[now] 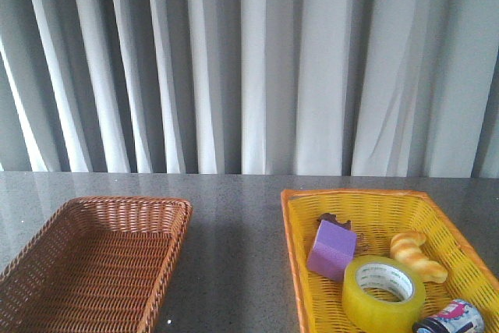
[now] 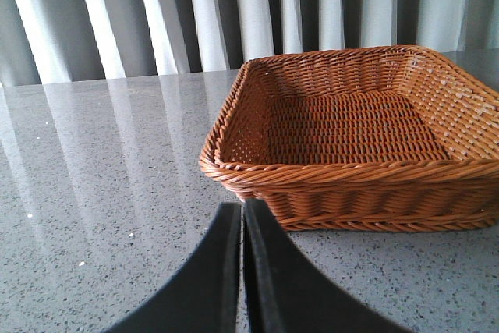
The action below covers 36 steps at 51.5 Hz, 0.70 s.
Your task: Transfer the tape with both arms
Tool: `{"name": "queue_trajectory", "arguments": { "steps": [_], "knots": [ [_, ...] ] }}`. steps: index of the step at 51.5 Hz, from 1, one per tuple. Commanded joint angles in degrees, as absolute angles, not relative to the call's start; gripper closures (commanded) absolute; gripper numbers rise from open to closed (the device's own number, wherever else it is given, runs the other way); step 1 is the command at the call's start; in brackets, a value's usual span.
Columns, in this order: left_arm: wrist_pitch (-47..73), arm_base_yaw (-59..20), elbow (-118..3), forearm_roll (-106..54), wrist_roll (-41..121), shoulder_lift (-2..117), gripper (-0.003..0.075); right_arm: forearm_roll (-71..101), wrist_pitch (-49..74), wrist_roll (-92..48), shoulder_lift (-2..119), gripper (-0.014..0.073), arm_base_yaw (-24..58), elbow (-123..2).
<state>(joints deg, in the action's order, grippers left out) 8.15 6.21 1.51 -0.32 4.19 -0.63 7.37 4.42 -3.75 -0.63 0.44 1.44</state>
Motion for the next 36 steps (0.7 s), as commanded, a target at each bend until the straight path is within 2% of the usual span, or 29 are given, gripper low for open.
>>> {"name": "queue_trajectory", "arguments": {
  "steps": [1, 26, 36],
  "knots": [
    [3.92, 6.23, 0.07, -0.62, 3.54, -1.6, 0.0726, 7.27, 0.0, -3.9, -1.45, 0.0599, -0.02, 1.91],
    [3.92, 6.23, 0.07, -0.62, 3.54, -1.6, 0.0726, 12.38, 0.0, -3.9, -1.45, 0.0599, 0.0, 1.91],
    [0.37, 6.23, -0.17, -0.68, 3.43, -1.6, 0.0726, 15.91, 0.0, -3.9, -1.45, 0.0599, 0.0, 1.91]
  ]
}}
